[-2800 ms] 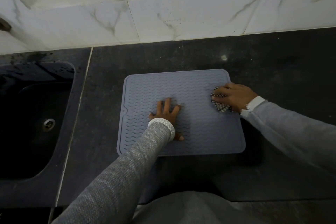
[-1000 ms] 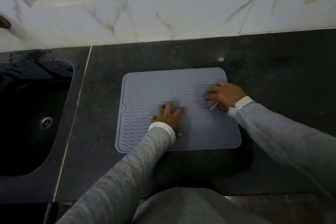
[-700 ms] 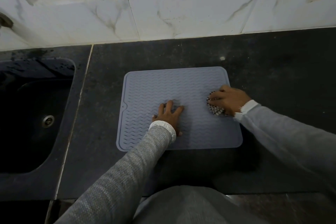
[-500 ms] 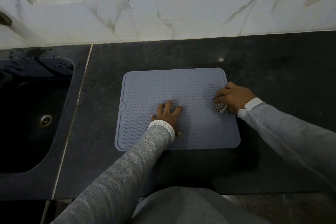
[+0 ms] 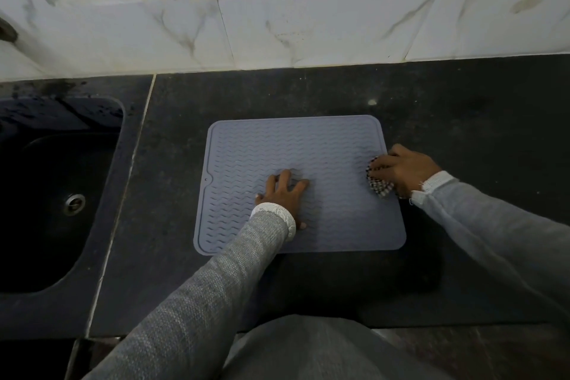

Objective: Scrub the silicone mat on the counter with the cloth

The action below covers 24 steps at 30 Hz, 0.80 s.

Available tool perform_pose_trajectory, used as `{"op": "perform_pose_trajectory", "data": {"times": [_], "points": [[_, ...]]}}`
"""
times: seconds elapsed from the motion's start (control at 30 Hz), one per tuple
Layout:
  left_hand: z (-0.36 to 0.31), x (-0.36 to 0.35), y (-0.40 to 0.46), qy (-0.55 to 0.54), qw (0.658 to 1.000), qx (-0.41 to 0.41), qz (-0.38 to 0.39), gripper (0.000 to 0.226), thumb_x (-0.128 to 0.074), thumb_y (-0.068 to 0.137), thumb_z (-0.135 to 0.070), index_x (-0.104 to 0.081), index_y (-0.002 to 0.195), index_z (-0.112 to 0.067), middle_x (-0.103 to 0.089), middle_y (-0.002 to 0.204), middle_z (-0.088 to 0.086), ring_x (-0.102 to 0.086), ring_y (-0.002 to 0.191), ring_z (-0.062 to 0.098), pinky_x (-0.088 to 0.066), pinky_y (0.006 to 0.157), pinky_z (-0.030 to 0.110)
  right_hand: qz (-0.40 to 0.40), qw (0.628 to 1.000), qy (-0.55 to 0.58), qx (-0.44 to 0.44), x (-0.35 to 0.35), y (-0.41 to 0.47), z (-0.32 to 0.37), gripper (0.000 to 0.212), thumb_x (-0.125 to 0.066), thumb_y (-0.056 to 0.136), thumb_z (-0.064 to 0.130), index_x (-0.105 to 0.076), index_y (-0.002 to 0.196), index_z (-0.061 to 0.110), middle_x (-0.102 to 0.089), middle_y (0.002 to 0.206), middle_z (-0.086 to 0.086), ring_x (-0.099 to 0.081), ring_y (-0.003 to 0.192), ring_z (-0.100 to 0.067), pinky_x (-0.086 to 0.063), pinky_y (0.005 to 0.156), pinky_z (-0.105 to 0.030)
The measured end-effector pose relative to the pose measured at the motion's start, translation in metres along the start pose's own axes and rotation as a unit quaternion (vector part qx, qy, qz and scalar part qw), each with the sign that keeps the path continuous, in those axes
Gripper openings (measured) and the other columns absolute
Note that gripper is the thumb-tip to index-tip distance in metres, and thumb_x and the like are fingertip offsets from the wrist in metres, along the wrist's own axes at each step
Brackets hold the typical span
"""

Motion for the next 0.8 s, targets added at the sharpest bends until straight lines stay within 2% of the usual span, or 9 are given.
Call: {"op": "perform_pose_trajectory", "data": {"times": [0.07,0.17,0.23,0.3,0.33,0.47,0.57,0.63,0.8], "points": [[-0.001,0.001,-0.001,0.000,1.000,0.000,0.000,0.095,-0.077,0.071,-0.043,-0.018,0.145,-0.038,-0.001,0.153,0.003,-0.005,0.141,0.033,-0.032,0.105,0.062,-0.008,0.999,0.045,-0.016,0.005,-0.001,0.000,0.054,-0.075,0.070,0.011,-0.061,0.121,0.021,-0.056,0.130,0.002,-0.047,0.112,-0.031,-0.051,0.079,-0.038],[-0.001,0.001,0.000,0.002,1.000,0.001,0.003,0.095,-0.078,0.071,-0.043,-0.018,0.145,-0.038,-0.001,0.153,0.004,-0.005,0.141,0.033,-0.033,0.104,0.062,-0.085,0.995,0.034,0.028,0.017,0.016,0.023,0.058,-0.088,0.044,0.005,-0.073,0.099,0.015,-0.070,0.103,-0.006,-0.061,0.082,-0.037,-0.056,0.057,-0.039],[-0.001,0.001,0.000,-0.001,1.000,0.001,0.007,0.096,-0.078,0.070,-0.043,-0.018,0.145,-0.038,-0.001,0.153,0.004,-0.005,0.141,0.033,-0.033,0.104,0.062,-0.088,0.995,0.032,0.033,0.028,0.035,0.047,0.055,-0.083,0.059,0.009,-0.067,0.111,0.019,-0.064,0.119,-0.004,-0.057,0.098,-0.036,-0.053,0.071,-0.042],[-0.001,0.002,-0.001,0.000,1.000,0.001,0.007,0.096,-0.078,0.070,-0.043,-0.018,0.145,-0.038,-0.001,0.153,0.004,-0.005,0.141,0.033,-0.033,0.104,0.061,-0.061,0.998,-0.004,0.028,0.029,0.045,0.066,0.053,-0.068,0.079,0.018,-0.052,0.130,0.026,-0.045,0.140,0.003,-0.040,0.122,-0.029,-0.043,0.092,-0.043],[-0.001,0.002,0.000,0.000,1.000,0.000,0.005,0.097,-0.078,0.070,-0.043,-0.018,0.145,-0.038,-0.001,0.153,0.004,-0.005,0.141,0.033,-0.033,0.104,0.061,-0.064,0.997,0.003,0.039,0.029,0.046,0.071,0.055,-0.069,0.079,0.020,-0.051,0.130,0.027,-0.045,0.140,0.004,-0.040,0.122,-0.027,-0.043,0.092,-0.042],[0.000,0.002,-0.001,0.002,1.000,-0.001,-0.001,0.096,-0.078,0.071,-0.043,-0.018,0.145,-0.037,-0.002,0.153,0.004,-0.006,0.141,0.033,-0.032,0.105,0.061,-0.081,0.994,-0.032,0.073,0.007,0.027,0.041,0.059,-0.091,0.043,0.015,-0.072,0.099,0.021,-0.070,0.103,-0.003,-0.064,0.083,-0.032,-0.055,0.057,-0.039],[0.000,0.000,-0.001,0.004,1.000,-0.002,0.005,0.096,-0.077,0.072,-0.043,-0.016,0.146,-0.036,-0.001,0.154,0.005,-0.005,0.141,0.033,-0.032,0.105,0.062,0.003,1.000,-0.004,0.021,-0.001,0.010,0.012,0.058,-0.082,0.063,0.017,-0.064,0.118,0.021,-0.060,0.124,-0.004,-0.053,0.107,-0.032,-0.052,0.074,-0.040],[-0.001,0.001,-0.001,0.003,1.000,-0.002,0.005,0.096,-0.077,0.072,-0.043,-0.016,0.146,-0.036,0.000,0.154,0.005,-0.005,0.141,0.033,-0.031,0.105,0.062,0.003,1.000,0.027,-0.016,0.004,0.006,0.006,0.053,-0.070,0.077,0.019,-0.056,0.127,0.023,-0.050,0.136,0.001,-0.042,0.118,-0.028,-0.048,0.083,-0.038],[-0.001,0.001,-0.001,0.001,1.000,0.003,0.004,0.096,-0.078,0.071,-0.043,-0.017,0.145,-0.038,0.000,0.154,0.004,-0.005,0.141,0.033,-0.032,0.105,0.061,-0.103,0.993,0.048,0.029,0.029,0.041,0.054,0.052,-0.081,0.063,0.011,-0.067,0.112,0.022,-0.063,0.120,-0.003,-0.055,0.102,-0.034,-0.051,0.076,-0.044]]}}
Point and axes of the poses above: each hand's wrist, its own y-axis towards the middle knuckle, its own x-axis out of the back of the hand, z = x × y, the point moved 9 cm from there along y, towards the middle knuckle
